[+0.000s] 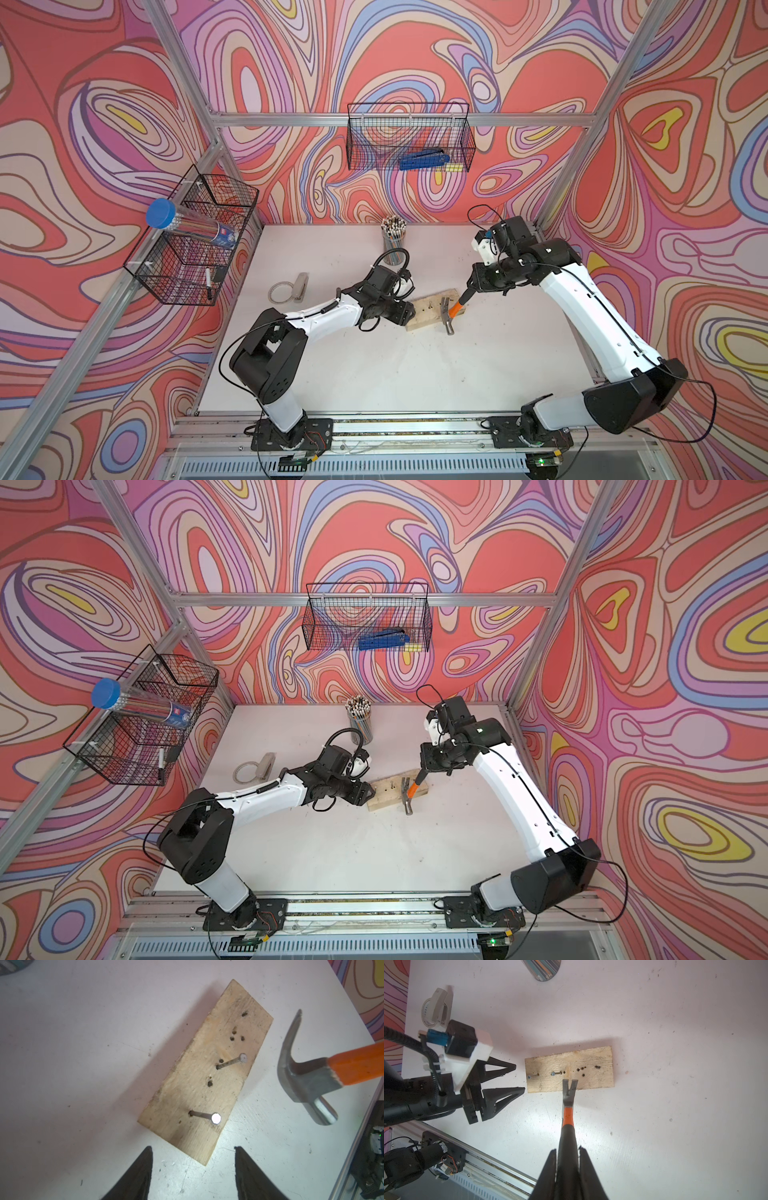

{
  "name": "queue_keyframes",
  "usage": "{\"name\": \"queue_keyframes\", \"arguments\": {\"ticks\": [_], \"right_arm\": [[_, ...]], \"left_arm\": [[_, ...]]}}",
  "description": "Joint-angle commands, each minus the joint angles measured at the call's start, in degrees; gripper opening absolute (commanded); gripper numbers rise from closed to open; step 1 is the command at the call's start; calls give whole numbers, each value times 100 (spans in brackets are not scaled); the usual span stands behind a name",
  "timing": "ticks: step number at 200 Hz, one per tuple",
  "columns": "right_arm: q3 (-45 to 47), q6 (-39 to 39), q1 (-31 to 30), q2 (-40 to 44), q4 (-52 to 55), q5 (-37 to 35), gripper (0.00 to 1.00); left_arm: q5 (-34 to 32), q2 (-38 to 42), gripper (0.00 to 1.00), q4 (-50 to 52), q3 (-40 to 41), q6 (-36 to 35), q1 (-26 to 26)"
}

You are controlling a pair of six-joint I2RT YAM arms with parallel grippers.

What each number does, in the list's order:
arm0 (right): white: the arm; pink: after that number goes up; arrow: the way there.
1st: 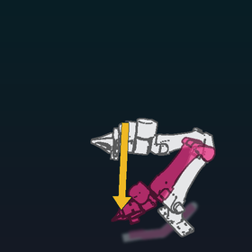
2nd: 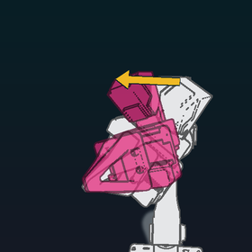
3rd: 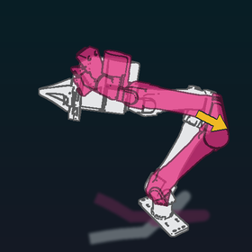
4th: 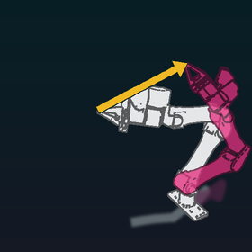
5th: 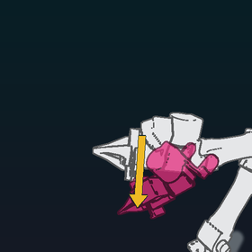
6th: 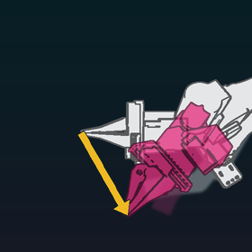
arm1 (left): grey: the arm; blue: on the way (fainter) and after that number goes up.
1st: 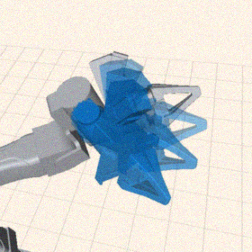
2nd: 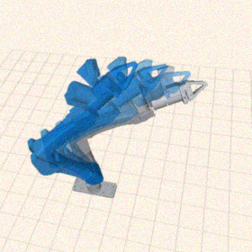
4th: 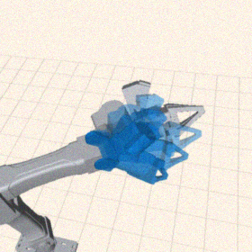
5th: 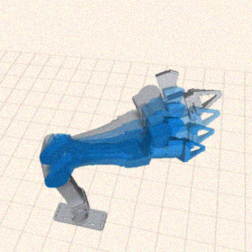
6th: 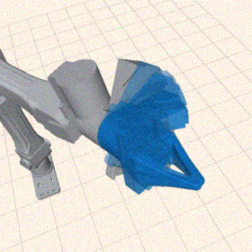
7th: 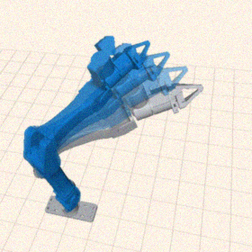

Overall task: Use a claw hammer to pull out a nail
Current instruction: Adjust the mounting plate at the center of the board, then remove the nail from the mounting plate.

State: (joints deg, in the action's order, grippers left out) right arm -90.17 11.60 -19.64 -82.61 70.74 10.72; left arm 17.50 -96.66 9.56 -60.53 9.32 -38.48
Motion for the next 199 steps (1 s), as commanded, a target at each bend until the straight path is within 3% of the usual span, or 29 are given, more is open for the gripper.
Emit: {"name": "queue_keyframes", "arguments": {"ticks": [1, 199], "right_arm": [[-251, -23, -114, -32, -43, 54, 0], [-1259, -168, -653, -1170, 596, -202, 0]], "left_arm": [[-140, -251, 62, -31, -266, -514, -61], [-721, -709, 57, -15, -84, -786, -326]]}}
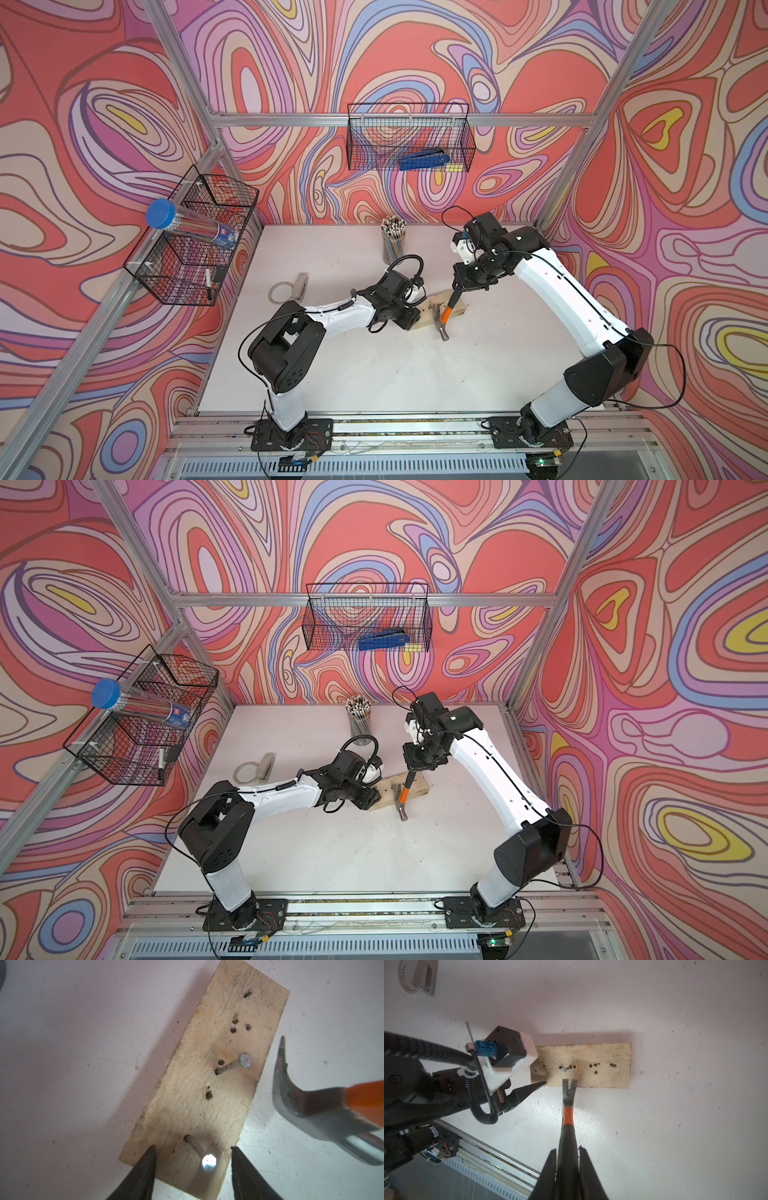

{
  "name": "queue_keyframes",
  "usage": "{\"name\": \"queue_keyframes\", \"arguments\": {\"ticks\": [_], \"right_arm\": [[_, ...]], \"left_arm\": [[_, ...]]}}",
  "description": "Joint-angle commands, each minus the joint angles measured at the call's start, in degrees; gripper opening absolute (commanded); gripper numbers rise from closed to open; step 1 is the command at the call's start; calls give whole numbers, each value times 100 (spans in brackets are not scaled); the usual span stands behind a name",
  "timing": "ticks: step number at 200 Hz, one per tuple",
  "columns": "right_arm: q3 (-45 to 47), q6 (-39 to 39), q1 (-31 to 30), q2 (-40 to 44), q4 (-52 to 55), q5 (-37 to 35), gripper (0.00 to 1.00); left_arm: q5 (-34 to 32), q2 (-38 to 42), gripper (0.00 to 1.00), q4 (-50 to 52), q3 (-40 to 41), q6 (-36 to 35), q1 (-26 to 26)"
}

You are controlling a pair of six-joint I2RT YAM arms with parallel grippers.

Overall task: Use a claw hammer to pull out a nail
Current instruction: Remove the nail from the mounting plate.

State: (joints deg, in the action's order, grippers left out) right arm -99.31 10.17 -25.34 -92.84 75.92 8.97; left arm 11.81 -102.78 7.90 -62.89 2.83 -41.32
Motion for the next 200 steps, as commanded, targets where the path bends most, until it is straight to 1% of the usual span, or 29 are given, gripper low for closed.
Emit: {"name": "queue_keyframes", "arguments": {"ticks": [1, 96, 117, 121, 150, 171, 200], "right_arm": [[-353, -29, -88, -160, 84, -31, 0], [-1096, -53, -297, -797, 454, -298, 0], [-1252, -42, -305, -832, 502, -368, 0], [-1284, -42, -315, -993, 503, -377, 0], [-1497, -55, -344, -1155, 554, -405, 0], [-1537, -93, -370, -1208, 557, -330, 0], [-1536, -81, -391, -1185, 451, -397, 0]], "left_arm": [[-153, -91, 57, 151, 153, -135, -42], [-138, -120, 56, 36, 219, -111, -44], [-125, -114, 56, 10, 238, -110, -46], [-123, -110, 56, 11, 241, -103, -40], [-109, -96, 56, -33, 261, -99, -49], [-123, -93, 55, -25, 252, -106, -52], [-103, -81, 56, -43, 267, -93, -51]]}}
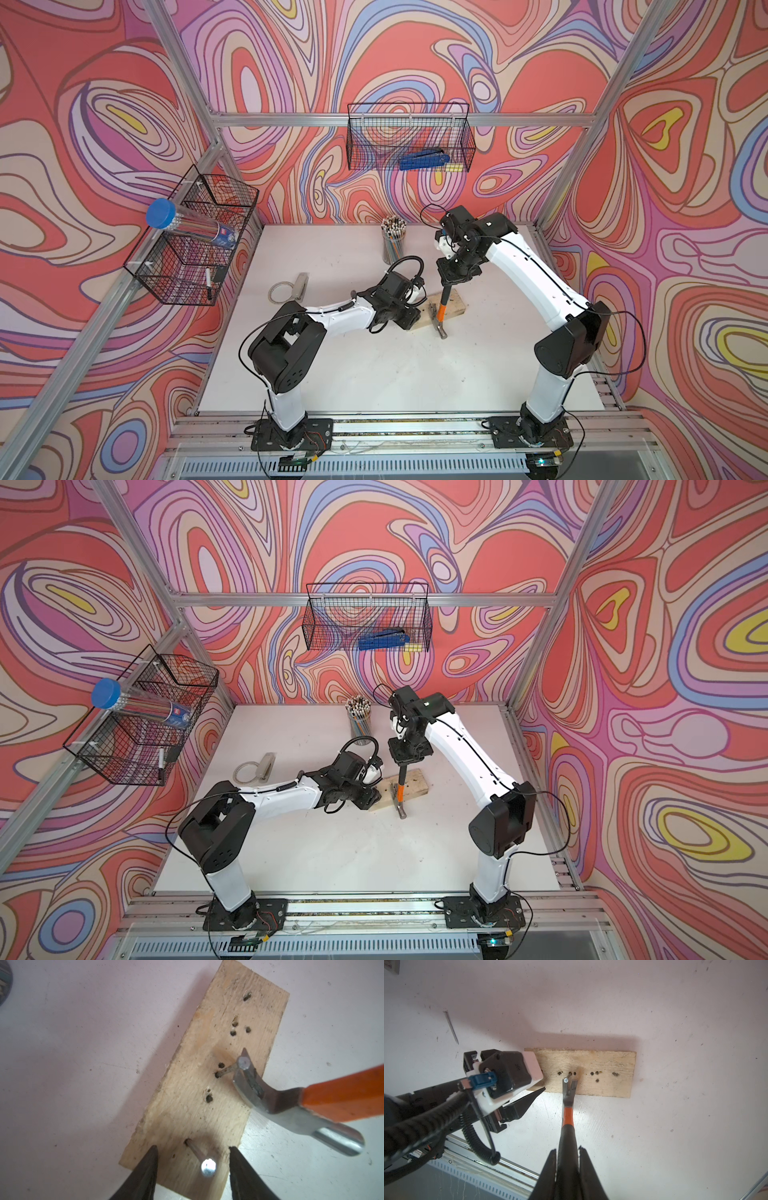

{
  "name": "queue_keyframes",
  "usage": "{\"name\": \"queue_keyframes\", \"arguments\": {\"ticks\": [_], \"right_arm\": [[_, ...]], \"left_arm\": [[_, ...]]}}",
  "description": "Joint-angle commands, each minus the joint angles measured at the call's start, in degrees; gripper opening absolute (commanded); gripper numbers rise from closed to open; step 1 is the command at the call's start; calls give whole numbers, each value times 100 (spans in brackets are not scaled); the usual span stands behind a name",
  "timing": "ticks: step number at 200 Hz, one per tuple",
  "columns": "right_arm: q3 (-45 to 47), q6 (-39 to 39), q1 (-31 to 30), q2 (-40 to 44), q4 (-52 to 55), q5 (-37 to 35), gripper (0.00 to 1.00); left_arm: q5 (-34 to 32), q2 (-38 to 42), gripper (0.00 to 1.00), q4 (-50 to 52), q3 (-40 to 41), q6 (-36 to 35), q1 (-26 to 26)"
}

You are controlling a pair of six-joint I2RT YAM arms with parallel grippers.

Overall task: Use a claw hammer to pull out a nail
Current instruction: Remove the nail from the mounting plate.

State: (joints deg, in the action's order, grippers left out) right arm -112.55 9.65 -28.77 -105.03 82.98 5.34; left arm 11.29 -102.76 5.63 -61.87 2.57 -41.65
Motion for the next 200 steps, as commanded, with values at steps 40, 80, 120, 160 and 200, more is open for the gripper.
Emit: {"name": "queue_keyframes", "arguments": {"ticks": [40, 80, 120, 160, 200], "right_arm": [[-396, -41, -49, -33, -265, -92, 0], [-408, -76, -50, -69, -331, -48, 0], [-283, -17, -49, 17, -557, -234, 0], [829, 78, -58, 632, -1519, -428, 0], [2103, 98, -79, 1386, -2704, -557, 0]], "left_arm": [[-40, -82, 55, 162, 184, -42, -18], [-18, -85, 54, 141, 206, -16, -19], [-37, -86, 54, 132, 210, -15, -15], [-65, -93, 54, 116, 255, 15, -17], [-118, -130, 53, 189, 256, 64, -14]]}}
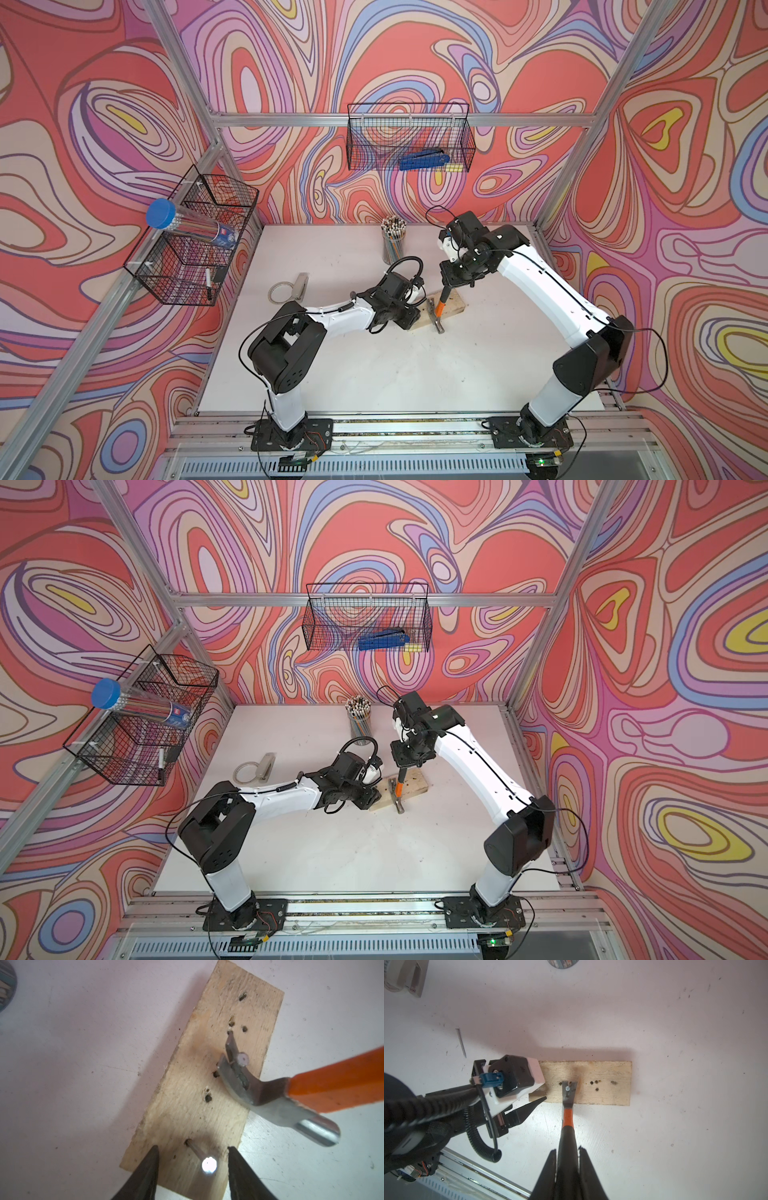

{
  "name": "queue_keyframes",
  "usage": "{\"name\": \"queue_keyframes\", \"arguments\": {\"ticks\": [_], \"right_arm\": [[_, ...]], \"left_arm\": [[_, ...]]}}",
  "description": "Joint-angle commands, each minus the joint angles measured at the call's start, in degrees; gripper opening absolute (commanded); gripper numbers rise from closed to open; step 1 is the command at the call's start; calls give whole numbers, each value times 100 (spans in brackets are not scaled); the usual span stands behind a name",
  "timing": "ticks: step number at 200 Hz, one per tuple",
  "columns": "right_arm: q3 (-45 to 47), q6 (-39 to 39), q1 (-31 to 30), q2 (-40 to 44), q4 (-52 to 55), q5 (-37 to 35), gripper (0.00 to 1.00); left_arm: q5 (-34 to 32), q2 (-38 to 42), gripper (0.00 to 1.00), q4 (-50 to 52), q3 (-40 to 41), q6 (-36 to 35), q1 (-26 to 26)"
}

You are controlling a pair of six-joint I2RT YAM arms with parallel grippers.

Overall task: Use a claw hammer to pull out a nail
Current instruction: Remove the nail from the mounting plate.

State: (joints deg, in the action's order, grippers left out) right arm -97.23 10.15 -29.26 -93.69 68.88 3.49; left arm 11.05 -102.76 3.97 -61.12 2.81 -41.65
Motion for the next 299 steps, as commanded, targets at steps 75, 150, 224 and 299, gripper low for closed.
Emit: {"name": "queue_keyframes", "arguments": {"ticks": [75, 150, 224, 299], "right_arm": [[2101, -48, -54, 1128, -2505, -444, 0], [3080, -71, -129, 1543, -3227, -633, 0], [3920, 30, -204, 2081, -3769, -788, 0], [4568, 55, -319, 2463, -4270, -932, 0]], "left_arm": [[-187, -203, 51, 548, 258, 315, -14], [-248, -238, 50, 720, 311, 397, -19], [-244, -234, 49, 719, 360, 449, -13], [-264, -229, 49, 728, 434, 499, -23]]}}
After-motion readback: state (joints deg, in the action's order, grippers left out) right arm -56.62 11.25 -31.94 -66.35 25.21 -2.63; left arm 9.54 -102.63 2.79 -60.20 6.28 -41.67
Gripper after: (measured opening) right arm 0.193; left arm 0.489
